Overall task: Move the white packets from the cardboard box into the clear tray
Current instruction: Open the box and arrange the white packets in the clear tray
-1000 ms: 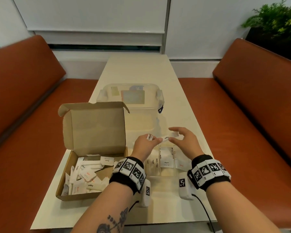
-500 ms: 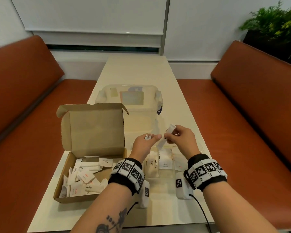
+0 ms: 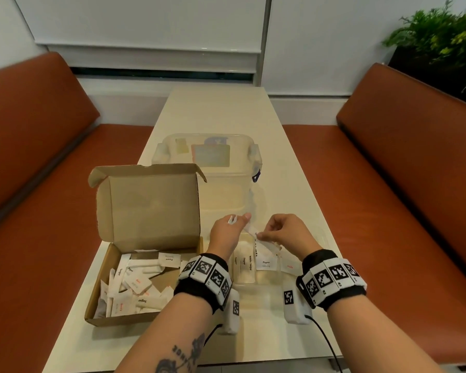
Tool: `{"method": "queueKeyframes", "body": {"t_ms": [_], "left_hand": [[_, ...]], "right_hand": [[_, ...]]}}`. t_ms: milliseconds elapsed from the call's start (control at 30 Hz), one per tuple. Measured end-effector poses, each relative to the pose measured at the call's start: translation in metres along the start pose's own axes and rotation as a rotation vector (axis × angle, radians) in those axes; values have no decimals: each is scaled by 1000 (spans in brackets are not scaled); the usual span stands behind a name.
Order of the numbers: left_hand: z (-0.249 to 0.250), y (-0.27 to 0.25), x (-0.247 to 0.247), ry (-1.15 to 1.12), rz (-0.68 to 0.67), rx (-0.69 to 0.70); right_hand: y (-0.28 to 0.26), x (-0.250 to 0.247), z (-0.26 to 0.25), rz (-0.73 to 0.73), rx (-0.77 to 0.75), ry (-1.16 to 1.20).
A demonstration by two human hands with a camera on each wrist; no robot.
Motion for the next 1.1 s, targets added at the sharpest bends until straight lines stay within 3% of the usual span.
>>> {"method": "queueKeyframes", "body": {"t_ms": [133,267,467,900,1100], "left_hand": [[-14,7,-12,186,133,-128],[-25,9,-13,292,116,-214],[-27,9,-8,449,29,-208],[-25,6,-11,450,72,-195],[-24,7,-11,452,69,-185]], "right_hand": [[-5,13,8,11,96,-35],[-14,35,9,-34,136,-35],[-16,59,14,-61,138,-244],[-11,66,8,-72,-74,-883],[-12,67,8,-75,-55,-921]]}}
Point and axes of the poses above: each hand's wrist, its own y-axis towards the middle knuckle, its own x-axis out of the palm, z = x × y, the point moved 6 cm from there along y, towards the middle knuckle, and after that the axes turned 5 degrees about y, right-handed, at the moved point
